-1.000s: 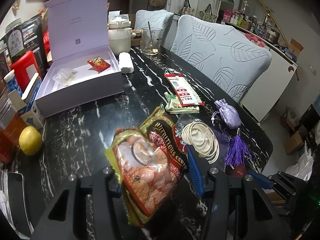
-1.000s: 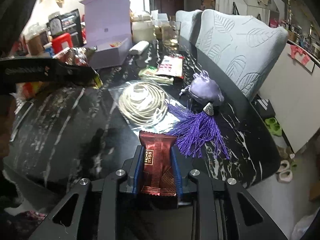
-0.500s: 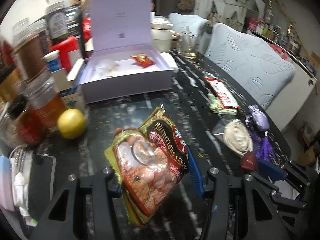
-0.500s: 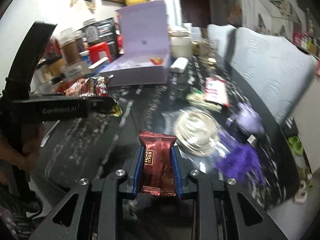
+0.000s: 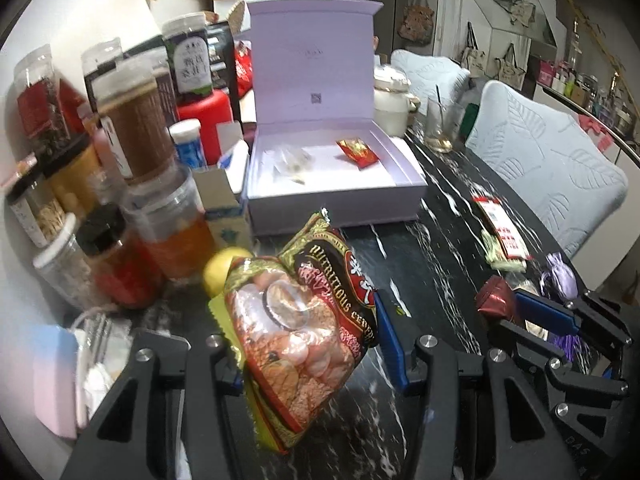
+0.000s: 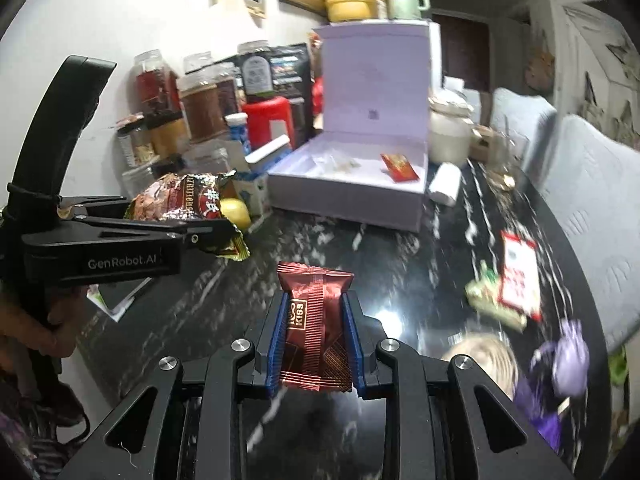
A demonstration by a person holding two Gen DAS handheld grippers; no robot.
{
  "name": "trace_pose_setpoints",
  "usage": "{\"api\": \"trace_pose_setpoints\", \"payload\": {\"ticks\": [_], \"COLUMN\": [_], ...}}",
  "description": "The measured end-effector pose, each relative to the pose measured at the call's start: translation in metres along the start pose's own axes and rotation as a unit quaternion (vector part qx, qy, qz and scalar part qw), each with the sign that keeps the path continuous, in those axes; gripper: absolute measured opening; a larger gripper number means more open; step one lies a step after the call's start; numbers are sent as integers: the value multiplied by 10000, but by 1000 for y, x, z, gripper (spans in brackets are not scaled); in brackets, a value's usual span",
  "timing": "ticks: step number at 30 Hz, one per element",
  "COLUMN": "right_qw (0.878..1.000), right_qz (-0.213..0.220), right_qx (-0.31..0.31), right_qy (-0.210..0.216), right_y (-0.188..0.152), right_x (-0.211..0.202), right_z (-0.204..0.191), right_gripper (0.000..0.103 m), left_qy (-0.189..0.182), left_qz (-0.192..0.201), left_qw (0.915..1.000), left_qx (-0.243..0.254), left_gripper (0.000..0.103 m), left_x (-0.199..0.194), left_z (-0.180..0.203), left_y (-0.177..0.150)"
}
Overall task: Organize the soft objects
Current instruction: 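Lift the orange snack bag with left tool while right tool lifts the dark red packet toward the box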
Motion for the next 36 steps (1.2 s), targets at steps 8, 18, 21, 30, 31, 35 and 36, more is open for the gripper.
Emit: {"api": "trace_pose_setpoints", "payload": {"ticks": [8, 18, 21, 30, 31, 35, 36], "right_qw": [9993, 9976, 9968, 9938, 9935, 9923, 9922], "right_qz": [218, 559, 681, 988, 1013, 1120, 1140], "right_qx": [-230, -325, -339, -469, -481, -493, -488], "right_qy": [218, 262, 255, 202, 190, 166, 150], "right_y": [40, 94, 111, 159, 164, 185, 190], "right_x": [10, 18, 19, 27, 28, 37, 40], "right_z": [-12, -10, -6, 3, 5, 11, 13], "right_gripper": [27, 27, 27, 27, 27, 27, 27], "left_qy": [107, 145, 175, 182, 208, 269, 279], "left_qz": [334, 760, 860, 1043, 1065, 1124, 1142], "left_qw": [9993, 9966, 9957, 9939, 9936, 9928, 9925], "left_qx": [106, 280, 303, 308, 313, 328, 324], "left_gripper": [51, 51, 51, 51, 51, 51, 51], "left_x": [1, 6, 8, 24, 28, 39, 42], "left_z": [-14, -18, -19, -23, -24, -27, -28], "left_y": [40, 97, 111, 158, 165, 182, 188]}}
Point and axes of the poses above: each gripper's, at about its wrist camera, not at the fingertips, and x roughly the way its jaws point, z to its right, y to its top, the point moved 8 cm from there along x, roughly the way its jaws point, and after that the axes turned 10 degrees about x, right-handed, at the moved point
